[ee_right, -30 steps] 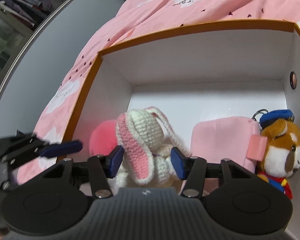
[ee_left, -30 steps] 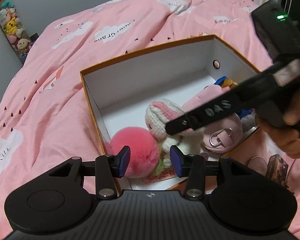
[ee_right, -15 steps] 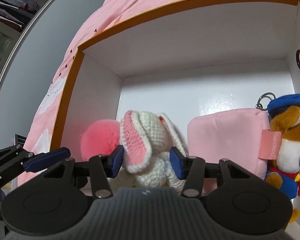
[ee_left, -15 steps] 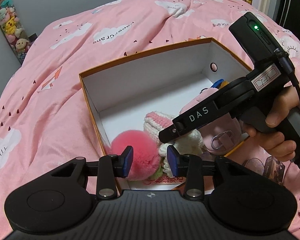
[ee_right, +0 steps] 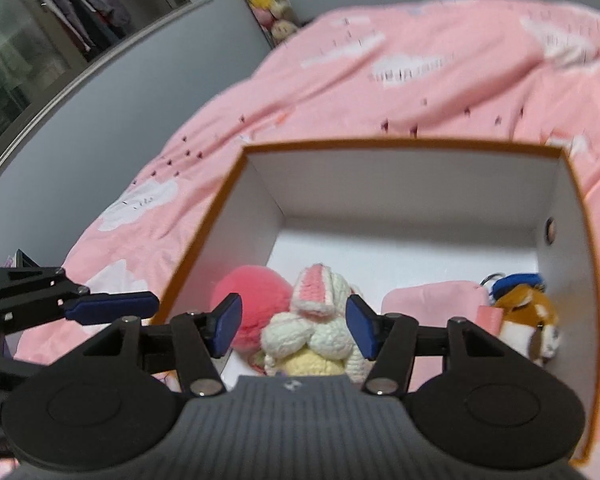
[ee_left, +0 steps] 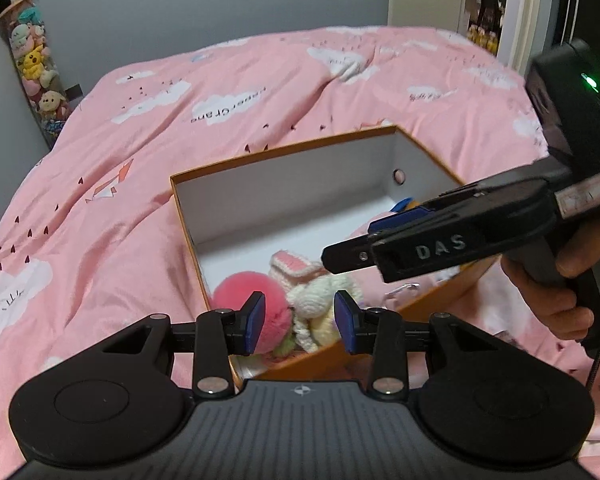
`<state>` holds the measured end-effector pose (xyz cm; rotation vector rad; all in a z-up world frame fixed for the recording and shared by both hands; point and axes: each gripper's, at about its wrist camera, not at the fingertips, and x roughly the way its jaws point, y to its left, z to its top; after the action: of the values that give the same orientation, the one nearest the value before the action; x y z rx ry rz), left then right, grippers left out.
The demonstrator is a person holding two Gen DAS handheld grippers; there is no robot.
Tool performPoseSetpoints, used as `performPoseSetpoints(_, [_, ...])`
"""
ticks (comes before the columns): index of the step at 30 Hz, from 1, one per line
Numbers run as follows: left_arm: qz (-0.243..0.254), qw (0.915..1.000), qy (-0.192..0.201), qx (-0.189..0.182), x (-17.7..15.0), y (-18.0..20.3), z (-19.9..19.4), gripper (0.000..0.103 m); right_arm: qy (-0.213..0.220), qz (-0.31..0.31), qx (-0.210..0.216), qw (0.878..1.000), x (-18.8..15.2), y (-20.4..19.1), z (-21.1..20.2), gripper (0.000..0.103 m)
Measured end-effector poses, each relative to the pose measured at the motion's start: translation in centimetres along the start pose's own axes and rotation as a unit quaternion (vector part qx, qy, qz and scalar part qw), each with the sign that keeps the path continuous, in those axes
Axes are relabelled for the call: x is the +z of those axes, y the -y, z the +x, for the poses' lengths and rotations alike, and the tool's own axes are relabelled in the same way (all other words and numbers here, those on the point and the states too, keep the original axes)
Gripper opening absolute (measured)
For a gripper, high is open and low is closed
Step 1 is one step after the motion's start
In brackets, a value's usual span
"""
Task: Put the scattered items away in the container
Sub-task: 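Grasp the white rectangular box with the left tool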
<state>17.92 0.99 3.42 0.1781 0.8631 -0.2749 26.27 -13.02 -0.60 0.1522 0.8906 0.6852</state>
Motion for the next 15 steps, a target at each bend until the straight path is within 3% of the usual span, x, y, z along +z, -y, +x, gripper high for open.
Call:
performPoseSetpoints(7, [-0.035,0.9985,0.027,-0.031,-2.4,1.3,-3.1,0.049,0.059,-0.005,-0.015,0.998,-3.6,-1.2,-5.6,0.061])
performPoseSetpoints(15, [-0.08,0.9937,0.003,-0.079,-6.6,3.0,-3.6,0.049,0.075,0.039,-0.069,0.994,-9.0,-0.1,-9.2,0.066])
